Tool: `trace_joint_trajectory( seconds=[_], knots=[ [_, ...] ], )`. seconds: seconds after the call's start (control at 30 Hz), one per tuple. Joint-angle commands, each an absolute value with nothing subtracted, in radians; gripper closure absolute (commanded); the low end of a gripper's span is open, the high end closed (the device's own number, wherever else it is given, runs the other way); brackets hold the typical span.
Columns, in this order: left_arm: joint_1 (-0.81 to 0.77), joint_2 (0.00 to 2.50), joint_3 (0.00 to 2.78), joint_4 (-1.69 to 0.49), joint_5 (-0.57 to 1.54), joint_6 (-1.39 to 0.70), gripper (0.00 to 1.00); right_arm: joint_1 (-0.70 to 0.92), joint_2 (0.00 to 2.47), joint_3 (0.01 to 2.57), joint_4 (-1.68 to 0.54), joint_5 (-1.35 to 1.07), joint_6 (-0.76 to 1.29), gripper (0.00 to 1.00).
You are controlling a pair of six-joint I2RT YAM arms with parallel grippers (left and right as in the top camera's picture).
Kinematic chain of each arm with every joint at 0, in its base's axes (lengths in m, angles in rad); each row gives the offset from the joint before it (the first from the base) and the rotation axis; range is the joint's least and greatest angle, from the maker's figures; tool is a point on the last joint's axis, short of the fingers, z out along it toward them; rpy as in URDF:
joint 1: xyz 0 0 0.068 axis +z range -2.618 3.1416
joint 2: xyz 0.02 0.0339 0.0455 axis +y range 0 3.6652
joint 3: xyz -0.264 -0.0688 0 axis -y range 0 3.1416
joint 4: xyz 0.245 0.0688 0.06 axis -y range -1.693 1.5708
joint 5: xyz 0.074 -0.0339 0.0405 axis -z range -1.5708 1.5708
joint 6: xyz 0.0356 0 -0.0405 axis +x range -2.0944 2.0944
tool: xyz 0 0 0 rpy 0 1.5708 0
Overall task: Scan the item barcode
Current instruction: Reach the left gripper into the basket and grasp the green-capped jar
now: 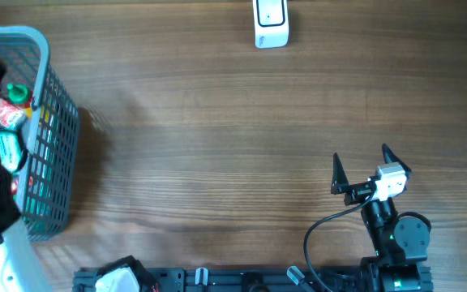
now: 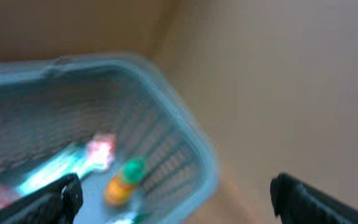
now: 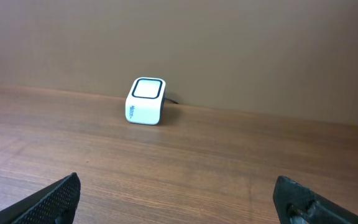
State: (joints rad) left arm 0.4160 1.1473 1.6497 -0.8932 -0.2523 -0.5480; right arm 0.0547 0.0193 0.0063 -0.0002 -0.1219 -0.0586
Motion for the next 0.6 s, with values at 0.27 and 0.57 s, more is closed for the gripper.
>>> trace_joint_trajectory(
  seconds=[0.27, 0.57],
  knots=[
    [0.691, 1.275, 1.657, -1.549, -0.391, -1.082, 0.00, 0.058, 0.011, 0.005, 0.005, -0.105, -0.076, 0.00],
    [0.834, 1.443, 1.657, -1.406, -0.296, -0.954, 0.00, 0.058, 0.011, 0.005, 0.005, -0.105, -0.076, 0.00]
  ],
)
